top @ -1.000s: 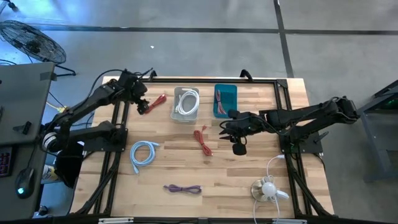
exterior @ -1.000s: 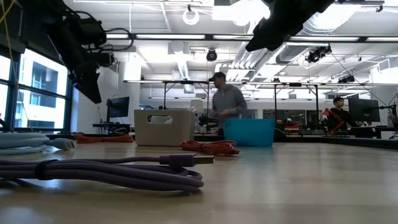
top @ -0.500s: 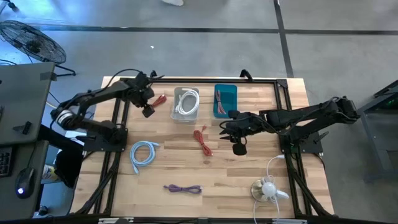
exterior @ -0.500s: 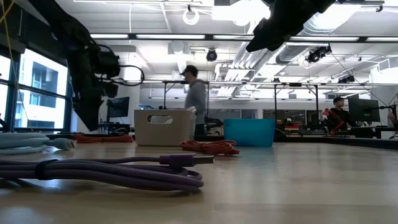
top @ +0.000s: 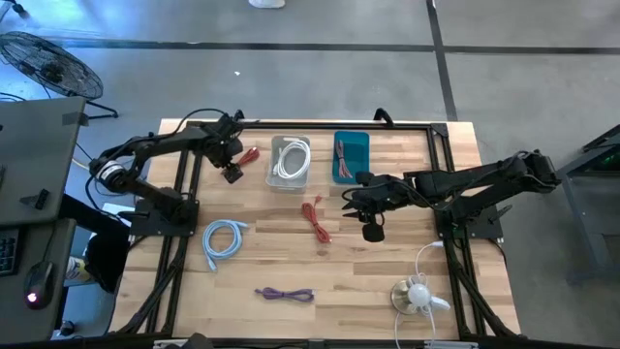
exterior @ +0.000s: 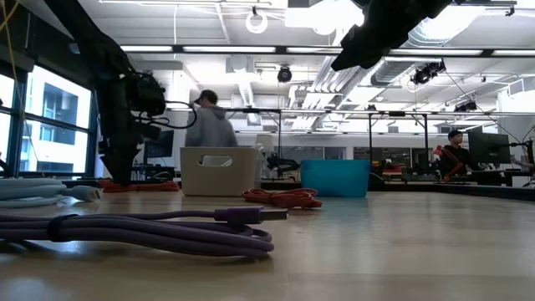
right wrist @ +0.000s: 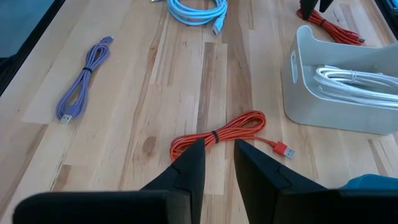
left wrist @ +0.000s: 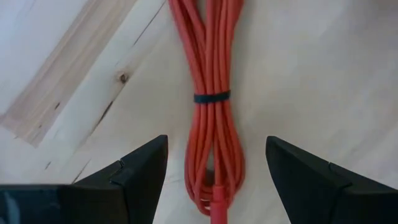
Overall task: Pick & Place USB Port
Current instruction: Put the top orange charger cable into the blue bin
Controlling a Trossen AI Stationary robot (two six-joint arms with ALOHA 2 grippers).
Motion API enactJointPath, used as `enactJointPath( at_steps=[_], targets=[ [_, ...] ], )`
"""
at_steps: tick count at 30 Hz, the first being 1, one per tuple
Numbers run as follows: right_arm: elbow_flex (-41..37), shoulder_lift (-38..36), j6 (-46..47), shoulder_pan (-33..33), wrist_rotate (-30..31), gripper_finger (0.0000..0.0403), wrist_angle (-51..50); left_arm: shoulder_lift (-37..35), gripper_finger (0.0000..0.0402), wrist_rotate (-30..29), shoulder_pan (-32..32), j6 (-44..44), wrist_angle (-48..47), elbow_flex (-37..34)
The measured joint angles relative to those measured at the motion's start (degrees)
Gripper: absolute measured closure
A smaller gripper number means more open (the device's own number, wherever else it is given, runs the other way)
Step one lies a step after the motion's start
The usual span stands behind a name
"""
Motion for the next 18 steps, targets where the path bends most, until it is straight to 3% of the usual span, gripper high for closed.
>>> enactJointPath(
  at_steps=[7,10,14,18],
  targets=[
    [0.0,0.0,0.3,0.0,0.0,0.0324,0.0,2.1,0.0157,-3.7,-2.0,0.4,0.3,0.0],
    [0.0,0.0,0.4,0.0,0.0,0.0324,0.0,2.8,0.0218,-4.2,-2.8,1.0,0.0,0.2],
    [0.0,0.0,0.5,0.0,0.1,0.0324,0.0,3.2,0.0361,-4.7,-3.1,1.3,-0.5,0.3],
    [0.0,0.0,0.6,0.0,0.1,0.0324,0.0,3.3,0.0376,-5.8,-3.1,1.3,-0.2,0.2]
  ],
)
